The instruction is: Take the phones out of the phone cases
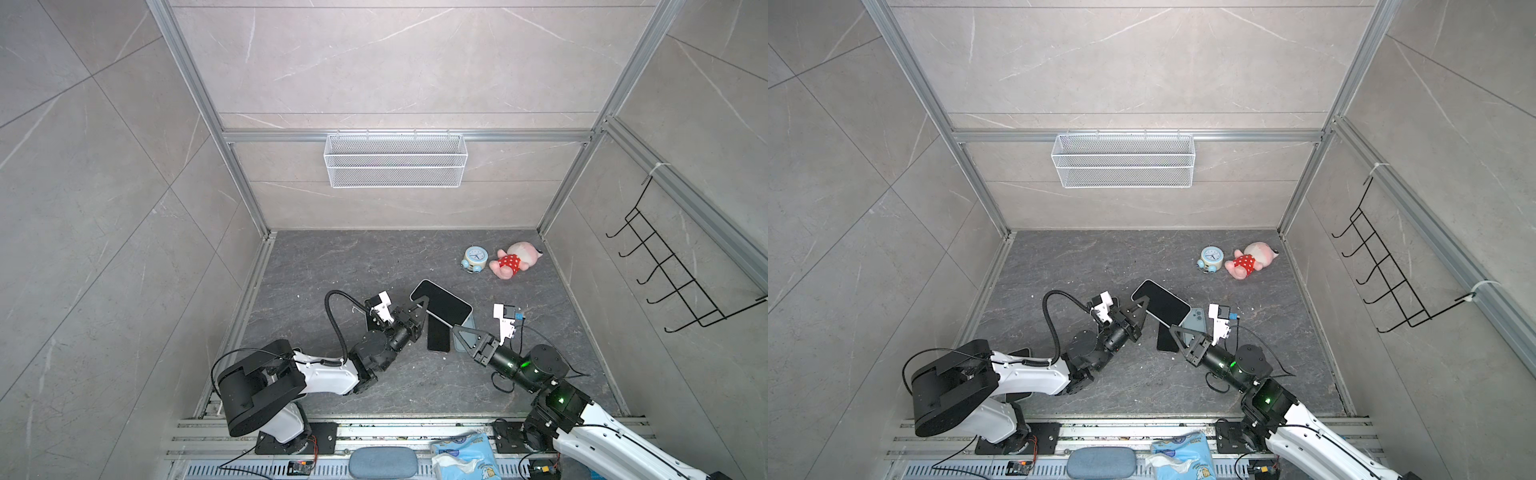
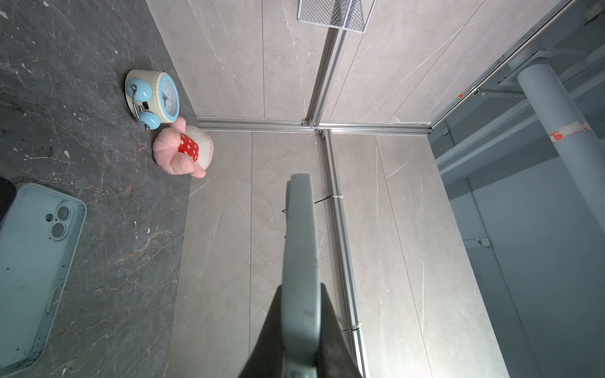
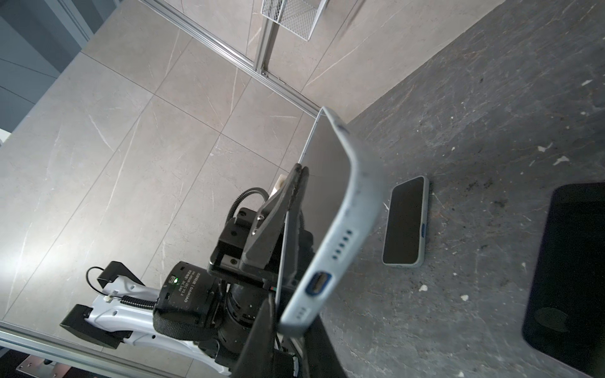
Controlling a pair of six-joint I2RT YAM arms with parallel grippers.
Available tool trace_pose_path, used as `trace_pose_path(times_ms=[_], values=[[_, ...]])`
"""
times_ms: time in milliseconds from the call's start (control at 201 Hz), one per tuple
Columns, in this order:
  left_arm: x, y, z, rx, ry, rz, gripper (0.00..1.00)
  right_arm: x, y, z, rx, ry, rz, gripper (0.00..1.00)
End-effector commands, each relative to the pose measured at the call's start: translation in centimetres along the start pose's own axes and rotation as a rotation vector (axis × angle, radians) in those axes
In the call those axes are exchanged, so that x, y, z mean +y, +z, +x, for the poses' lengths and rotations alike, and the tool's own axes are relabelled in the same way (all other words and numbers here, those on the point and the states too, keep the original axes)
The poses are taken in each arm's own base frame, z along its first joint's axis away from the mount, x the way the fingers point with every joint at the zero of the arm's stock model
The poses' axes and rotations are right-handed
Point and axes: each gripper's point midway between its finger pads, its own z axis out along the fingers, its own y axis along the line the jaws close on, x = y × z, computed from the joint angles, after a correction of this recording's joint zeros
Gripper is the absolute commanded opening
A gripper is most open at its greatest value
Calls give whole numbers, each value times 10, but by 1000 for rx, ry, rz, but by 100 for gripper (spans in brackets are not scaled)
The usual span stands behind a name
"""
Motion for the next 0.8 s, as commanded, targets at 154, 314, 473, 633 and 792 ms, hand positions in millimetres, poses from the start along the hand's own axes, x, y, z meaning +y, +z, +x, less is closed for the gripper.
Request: trace_pose_path(times_ms=[154,314,473,633,792], values=[[-38,-3,2,6,-12,124,0,-7,-4,1,-17,-53,5,1],[-37,-2,2,6,-39,121,0,-17,-6,8,14,-160,39,0],[-34,4,7,23,-79,118,0,-30,-4,20,87,-361,80,0],[-32,11,15,46,-106,114,0,-51,0,20,109,-554,169,0],[-26,11,14,41,-114,101,0,-52,1,1,48,-714,223,0]])
